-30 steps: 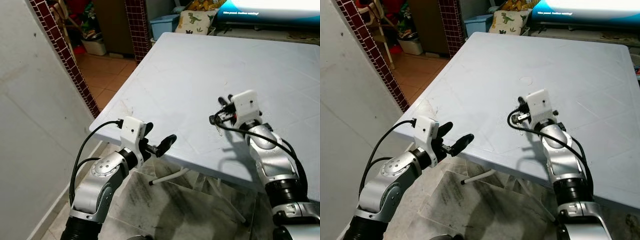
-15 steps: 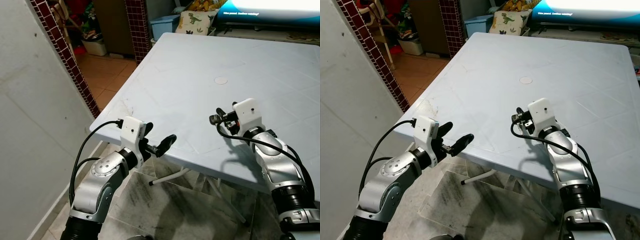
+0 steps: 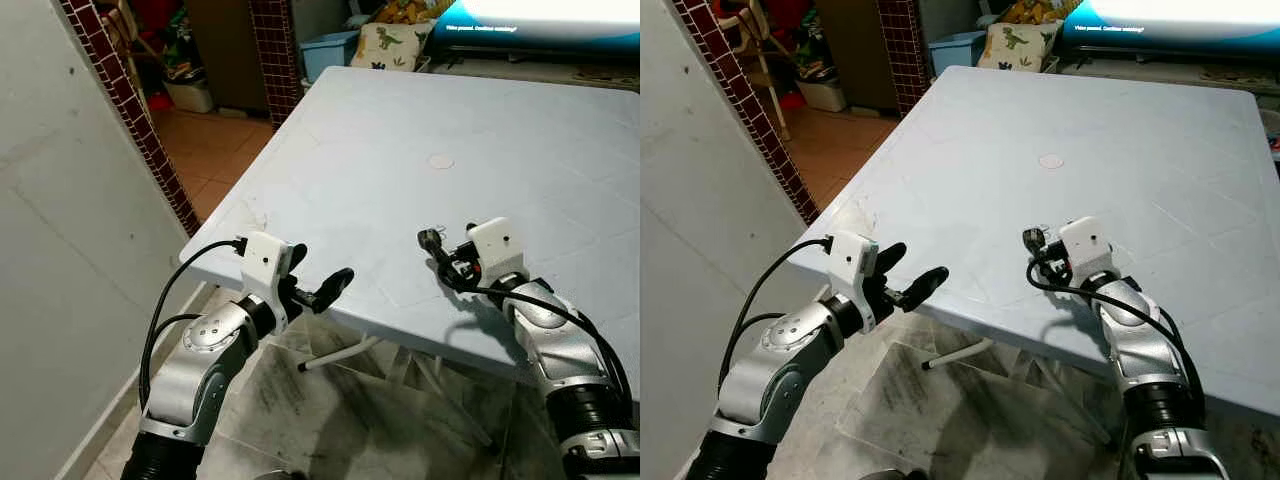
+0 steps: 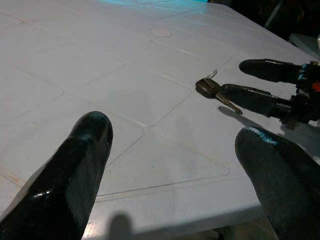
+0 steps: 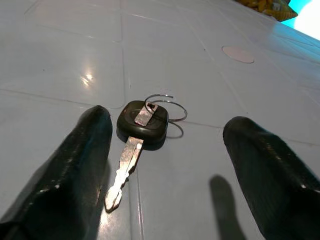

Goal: Hang keys on a hook

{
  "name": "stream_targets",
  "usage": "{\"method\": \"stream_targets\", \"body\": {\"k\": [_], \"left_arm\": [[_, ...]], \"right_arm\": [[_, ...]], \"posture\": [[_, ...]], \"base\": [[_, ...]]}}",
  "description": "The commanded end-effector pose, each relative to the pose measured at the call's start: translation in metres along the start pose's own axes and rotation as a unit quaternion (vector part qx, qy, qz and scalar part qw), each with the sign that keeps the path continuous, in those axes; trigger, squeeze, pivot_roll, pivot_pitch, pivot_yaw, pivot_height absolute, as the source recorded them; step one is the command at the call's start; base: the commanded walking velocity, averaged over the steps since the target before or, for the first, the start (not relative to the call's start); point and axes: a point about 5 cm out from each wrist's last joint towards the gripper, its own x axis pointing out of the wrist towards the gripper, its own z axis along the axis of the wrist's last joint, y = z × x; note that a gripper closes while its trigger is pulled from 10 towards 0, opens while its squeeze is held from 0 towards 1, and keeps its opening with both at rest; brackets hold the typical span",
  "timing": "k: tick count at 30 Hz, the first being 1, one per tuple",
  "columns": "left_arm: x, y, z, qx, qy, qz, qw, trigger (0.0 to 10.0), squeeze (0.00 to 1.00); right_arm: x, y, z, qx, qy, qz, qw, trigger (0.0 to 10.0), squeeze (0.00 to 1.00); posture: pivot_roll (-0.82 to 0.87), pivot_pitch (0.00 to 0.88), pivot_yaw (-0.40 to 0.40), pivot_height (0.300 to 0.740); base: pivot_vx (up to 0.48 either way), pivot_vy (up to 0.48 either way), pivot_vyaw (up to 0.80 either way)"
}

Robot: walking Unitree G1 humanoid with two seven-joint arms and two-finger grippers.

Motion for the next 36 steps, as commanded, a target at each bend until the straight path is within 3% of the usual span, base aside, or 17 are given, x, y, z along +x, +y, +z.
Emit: {"method": "stream_targets", "body": {"k": [1,11,12,13,14,36], "left_arm": [[0.000,0.002,0.003,0.005,0.001,-0.003,1.000,10.0,0.00],[0.000,0.002,0.004,0.007,0.002,-0.004,1.000,10.0,0.00],[0.000,0.002,0.004,0.007,0.002,-0.004,1.000,10.0,0.00],[-0.001,0.002,0.004,0.007,0.001,-0.004,1.000,10.0,0.00],[-0.001,0.002,0.004,0.007,0.001,-0.002,1.000,10.0,0.00],[-0.001,0.001,0.004,0.007,0.003,-0.007,1.000,10.0,0.00]], "right_arm": [[0.004,0.001,0.007,-0.010,-0.015,0.012,1.000,10.0,0.00],[0.018,0.003,0.002,0.001,-0.001,0.020,1.000,10.0,0.00],[0.019,0.003,0.002,0.002,0.003,0.019,1.000,7.2,0.00],[0.019,0.004,0.001,0.002,0.006,0.018,1.000,2.7,0.00],[0.020,0.005,-0.002,0.003,0.012,0.017,1.000,0.0,0.00],[0.018,0.004,-0.008,0.017,0.007,0.009,1.000,0.0,0.00]], "posture": [[0.03,0.058,0.132,0.740],[0.03,0.061,0.136,0.740],[0.03,0.061,0.136,0.740],[0.05,0.064,0.134,0.740],[0.05,0.064,0.134,0.740],[0.04,0.063,0.136,0.740]], "base": [[0.000,0.000,0.00],[0.000,0.000,0.00],[0.000,0.000,0.00],[0.000,0.000,0.00],[0.000,0.000,0.00],[0.000,0.000,0.00]]}}
